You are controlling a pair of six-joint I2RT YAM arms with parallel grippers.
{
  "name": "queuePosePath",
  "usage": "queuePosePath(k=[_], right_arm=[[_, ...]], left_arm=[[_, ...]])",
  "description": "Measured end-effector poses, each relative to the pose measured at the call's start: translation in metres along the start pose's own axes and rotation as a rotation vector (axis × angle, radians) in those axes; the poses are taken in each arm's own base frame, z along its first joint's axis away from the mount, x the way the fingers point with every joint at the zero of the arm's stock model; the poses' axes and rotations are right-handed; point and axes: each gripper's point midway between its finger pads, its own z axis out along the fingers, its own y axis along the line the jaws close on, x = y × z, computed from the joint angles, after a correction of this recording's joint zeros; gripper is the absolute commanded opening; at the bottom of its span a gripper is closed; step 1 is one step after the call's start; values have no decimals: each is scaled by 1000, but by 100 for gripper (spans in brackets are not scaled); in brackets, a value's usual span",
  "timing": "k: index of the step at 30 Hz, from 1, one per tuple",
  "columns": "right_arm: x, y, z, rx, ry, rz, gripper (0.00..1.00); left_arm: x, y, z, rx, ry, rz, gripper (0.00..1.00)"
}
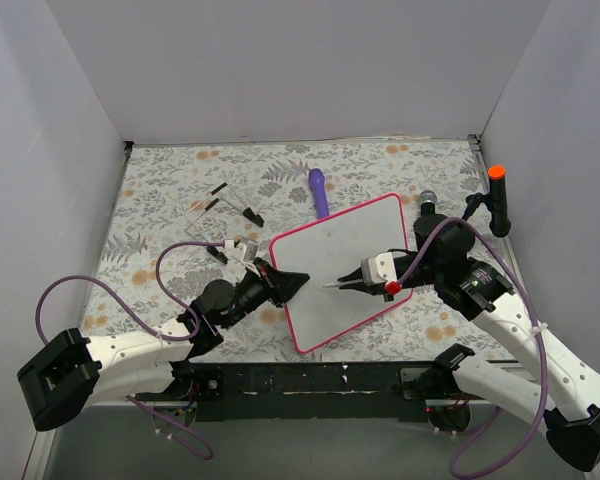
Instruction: Write a sentence on the whiteboard
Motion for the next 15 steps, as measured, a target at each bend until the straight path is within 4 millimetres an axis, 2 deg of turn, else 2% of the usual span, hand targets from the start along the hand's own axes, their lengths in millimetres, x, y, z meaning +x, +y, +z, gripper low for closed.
queuePosePath(k=[15], right_arm=[[2, -3, 11, -8, 22, -73, 1]], left_arm=[[2, 1, -2, 13, -9, 7, 0]])
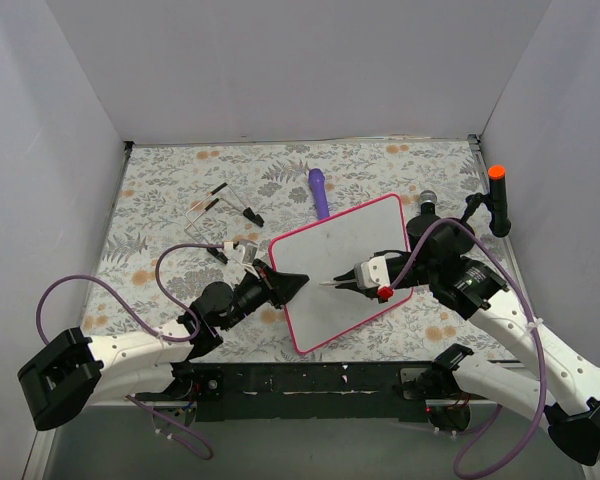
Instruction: Write a sentence on the whiteboard
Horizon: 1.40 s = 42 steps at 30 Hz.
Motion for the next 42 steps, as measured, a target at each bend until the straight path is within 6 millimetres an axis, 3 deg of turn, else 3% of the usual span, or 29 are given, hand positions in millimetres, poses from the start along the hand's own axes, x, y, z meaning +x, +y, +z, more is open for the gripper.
queuePosePath(k=[14, 29, 42], right_arm=[[-7, -10, -4, 81, -5, 58, 1], [-16, -27, -28, 275, -17, 329, 1], [-8, -7, -38, 280, 35, 469, 1]], left_arm=[[-1, 1, -2, -9, 1, -3, 0], [0, 2, -7, -23, 3, -25, 0], [1, 2, -8, -24, 4, -30, 0]])
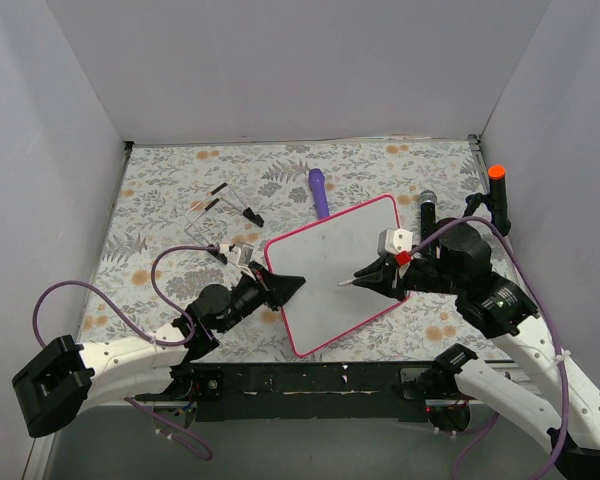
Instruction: Write a sentence on the whiteboard
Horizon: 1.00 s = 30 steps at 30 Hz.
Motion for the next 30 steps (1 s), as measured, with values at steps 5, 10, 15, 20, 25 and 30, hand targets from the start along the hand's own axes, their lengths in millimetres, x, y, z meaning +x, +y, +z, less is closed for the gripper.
queuePosePath(k=[5, 10, 15, 20, 25, 30], right_arm=[[-2, 19, -15, -66, -24, -78, 1], [8, 31, -18, -139, -5, -136, 1], [30, 29, -15, -172, 65, -134, 1], [46, 17, -15, -166, 119, -131, 1], [46, 15, -17, -158, 118, -151, 1], [37, 18, -22, -136, 87, -168, 1]], left_arm=[[-1, 0, 0, 4, -2, 13, 0], [1, -1, -2, 21, -3, 23, 0], [4, -1, -7, 37, -6, 31, 0], [7, 1, -13, 49, -11, 36, 0], [7, 1, -12, 56, -16, 34, 0], [9, 2, -10, 54, -13, 23, 0]])
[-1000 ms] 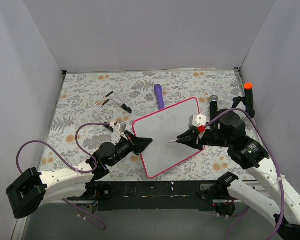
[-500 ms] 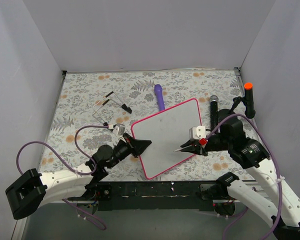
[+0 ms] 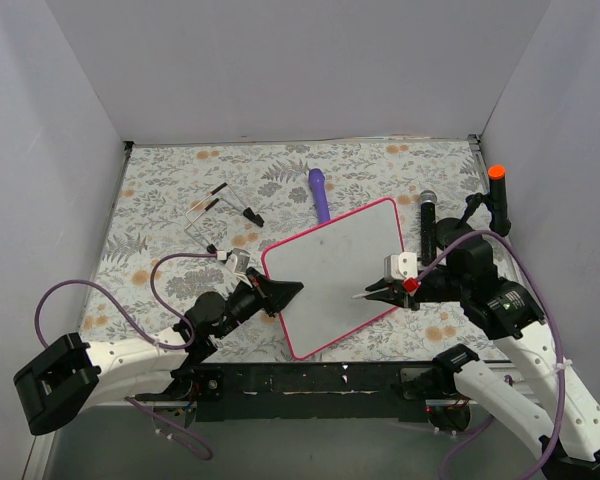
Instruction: Write a sentence on the whiteboard
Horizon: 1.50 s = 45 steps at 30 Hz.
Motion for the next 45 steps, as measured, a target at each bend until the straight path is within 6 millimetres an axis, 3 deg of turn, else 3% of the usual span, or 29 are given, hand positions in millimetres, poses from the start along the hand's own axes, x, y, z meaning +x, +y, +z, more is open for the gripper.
queuePosePath(k=[24, 29, 37, 40, 45], right_arm=[[-40, -16, -6, 104, -143, 70, 1], [-46, -30, -1, 132, -164, 111, 1], [-34, -59, 20, 129, -57, 201, 1], [-49, -71, 16, 120, -19, 124, 1], [-101, -85, -6, 151, -51, -103, 1]], left_arm=[[1, 0, -10, -14, 9, -47, 0], [1, 1, -10, -19, 10, -54, 0], [3, 2, -9, -23, 14, -68, 0], [3, 2, -9, -24, 14, -69, 0], [3, 3, -8, -28, 13, -69, 0]])
